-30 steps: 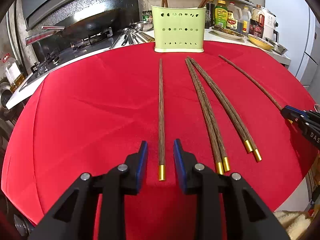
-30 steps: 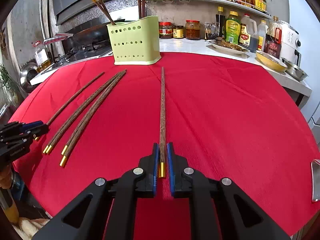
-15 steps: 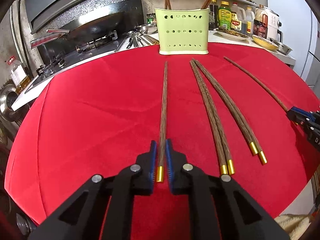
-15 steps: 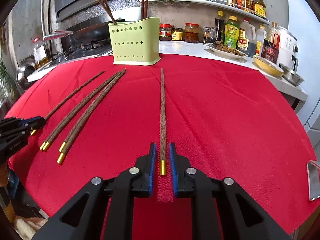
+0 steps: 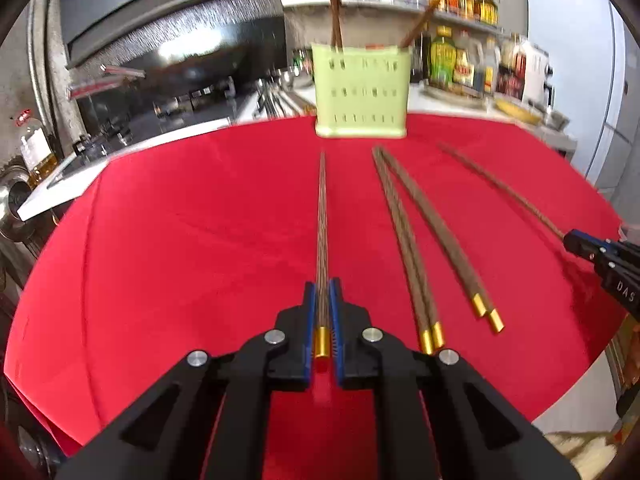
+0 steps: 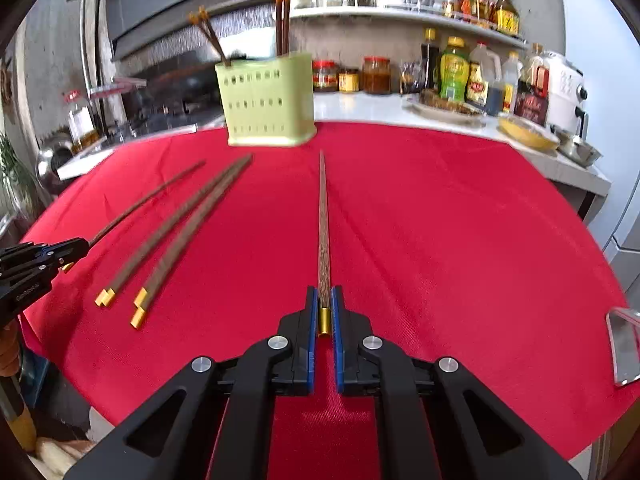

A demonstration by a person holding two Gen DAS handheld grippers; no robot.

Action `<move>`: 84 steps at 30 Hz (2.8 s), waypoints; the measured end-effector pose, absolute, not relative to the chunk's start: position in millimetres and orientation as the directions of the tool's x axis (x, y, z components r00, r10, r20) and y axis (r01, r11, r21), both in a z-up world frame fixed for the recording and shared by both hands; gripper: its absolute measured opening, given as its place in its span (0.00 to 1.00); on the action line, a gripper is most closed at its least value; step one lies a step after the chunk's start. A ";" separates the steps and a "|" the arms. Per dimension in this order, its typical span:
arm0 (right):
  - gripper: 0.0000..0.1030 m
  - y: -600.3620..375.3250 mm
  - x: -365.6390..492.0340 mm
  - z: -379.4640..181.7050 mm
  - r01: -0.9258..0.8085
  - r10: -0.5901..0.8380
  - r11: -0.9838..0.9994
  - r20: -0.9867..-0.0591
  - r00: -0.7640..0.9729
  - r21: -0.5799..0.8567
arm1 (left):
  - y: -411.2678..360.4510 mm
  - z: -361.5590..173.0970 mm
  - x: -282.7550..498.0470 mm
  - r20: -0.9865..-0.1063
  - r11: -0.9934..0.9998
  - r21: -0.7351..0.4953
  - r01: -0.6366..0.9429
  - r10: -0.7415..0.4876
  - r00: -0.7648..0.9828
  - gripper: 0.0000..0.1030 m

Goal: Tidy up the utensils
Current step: 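Close the left tool on a chopstick while the right tool grasps another chopstick, then lift the left tool's chopstick upright over the green holder while the right tool carries its own, then lower the left tool's chopstick into the green holder and open it while the right tool releases its own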

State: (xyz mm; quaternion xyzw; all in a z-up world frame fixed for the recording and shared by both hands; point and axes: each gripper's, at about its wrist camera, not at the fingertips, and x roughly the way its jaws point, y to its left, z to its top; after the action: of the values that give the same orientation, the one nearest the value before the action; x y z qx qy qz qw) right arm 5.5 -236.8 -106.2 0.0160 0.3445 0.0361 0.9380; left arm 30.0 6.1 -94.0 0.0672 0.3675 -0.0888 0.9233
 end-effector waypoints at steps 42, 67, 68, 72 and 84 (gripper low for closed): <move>0.07 -217.4 50.0 9.4 -0.149 0.130 0.989 -0.428 0.894 -0.012 | 22.6 0.7 36.8 -0.464 0.973 0.056 0.226 -0.175 0.869 0.07; 0.06 -232.7 141.1 66.0 -0.090 0.074 0.996 -0.348 0.935 -0.029 | 18.3 56.2 149.5 -0.386 0.974 0.002 0.228 -0.210 0.898 0.06; 0.06 -231.7 148.5 72.9 -0.085 0.068 0.996 -0.334 0.940 -0.037 | 16.7 63.6 160.0 -0.371 0.973 -0.003 0.230 -0.214 0.903 0.06; 0.06 -227.6 178.9 98.7 -0.085 0.067 0.995 -0.287 0.955 -0.050 | 4.9 86.7 195.0 -0.330 0.969 -0.003 0.246 -0.233 0.915 0.06; 0.07 -206.7 248.8 80.7 -0.154 0.131 0.987 -0.345 0.929 -0.039 | -28.9 62.8 271.4 -0.406 0.935 -0.055 0.349 -0.340 0.848 0.06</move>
State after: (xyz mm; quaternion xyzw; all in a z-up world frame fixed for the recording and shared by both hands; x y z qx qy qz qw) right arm 248.8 -206.7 80.7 -0.0325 0.1733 0.0725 0.9817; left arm 271.4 -28.9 62.8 0.0107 0.2093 -0.1793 0.9612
